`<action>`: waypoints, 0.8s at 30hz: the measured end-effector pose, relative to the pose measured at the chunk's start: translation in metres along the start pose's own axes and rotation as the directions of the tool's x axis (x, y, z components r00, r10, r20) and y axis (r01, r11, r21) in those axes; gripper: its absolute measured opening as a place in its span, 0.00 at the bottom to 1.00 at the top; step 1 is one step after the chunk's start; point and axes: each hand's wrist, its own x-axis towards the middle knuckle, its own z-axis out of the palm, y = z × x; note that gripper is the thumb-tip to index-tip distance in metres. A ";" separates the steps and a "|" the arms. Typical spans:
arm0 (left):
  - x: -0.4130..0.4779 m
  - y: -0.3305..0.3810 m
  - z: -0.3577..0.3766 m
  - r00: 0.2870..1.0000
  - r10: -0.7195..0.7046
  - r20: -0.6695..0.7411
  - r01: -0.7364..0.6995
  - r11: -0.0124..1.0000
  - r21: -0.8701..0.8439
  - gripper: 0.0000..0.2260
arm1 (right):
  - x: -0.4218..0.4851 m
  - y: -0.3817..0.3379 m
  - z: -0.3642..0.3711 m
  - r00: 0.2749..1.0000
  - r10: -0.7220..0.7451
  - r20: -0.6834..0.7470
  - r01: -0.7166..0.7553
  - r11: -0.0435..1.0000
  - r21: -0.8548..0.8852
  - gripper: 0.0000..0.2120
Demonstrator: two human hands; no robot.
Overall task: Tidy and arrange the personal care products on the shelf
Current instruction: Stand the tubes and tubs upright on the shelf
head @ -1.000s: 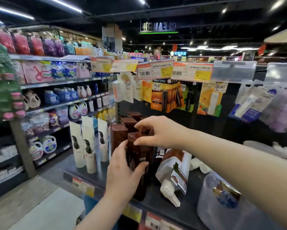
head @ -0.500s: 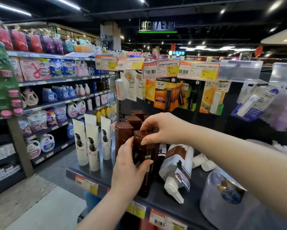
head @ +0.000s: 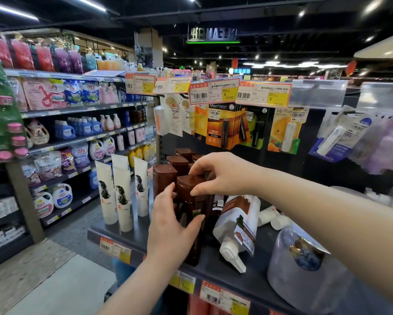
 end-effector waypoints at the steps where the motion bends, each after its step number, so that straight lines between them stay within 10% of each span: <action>1: 0.000 0.002 -0.002 1.000 -0.001 -0.013 0.001 1.000 0.017 0.38 | -0.002 0.000 -0.002 1.000 -0.001 -0.009 0.001 1.000 -0.010 0.22; 9: -0.013 0.051 0.004 0.914 0.359 -0.190 -0.344 0.933 0.107 0.26 | -0.051 0.029 -0.035 0.988 0.129 -0.089 -0.131 0.991 -0.022 0.18; 17: -0.013 0.088 0.084 0.769 0.213 0.603 -0.259 0.966 -0.011 0.41 | -0.141 0.092 -0.051 0.901 0.431 0.049 -0.429 0.902 -0.052 0.23; 24: -0.030 0.076 0.125 0.711 0.218 0.669 -0.094 0.972 -0.217 0.45 | -0.203 0.114 -0.025 0.871 0.451 0.193 -0.445 0.892 -0.078 0.44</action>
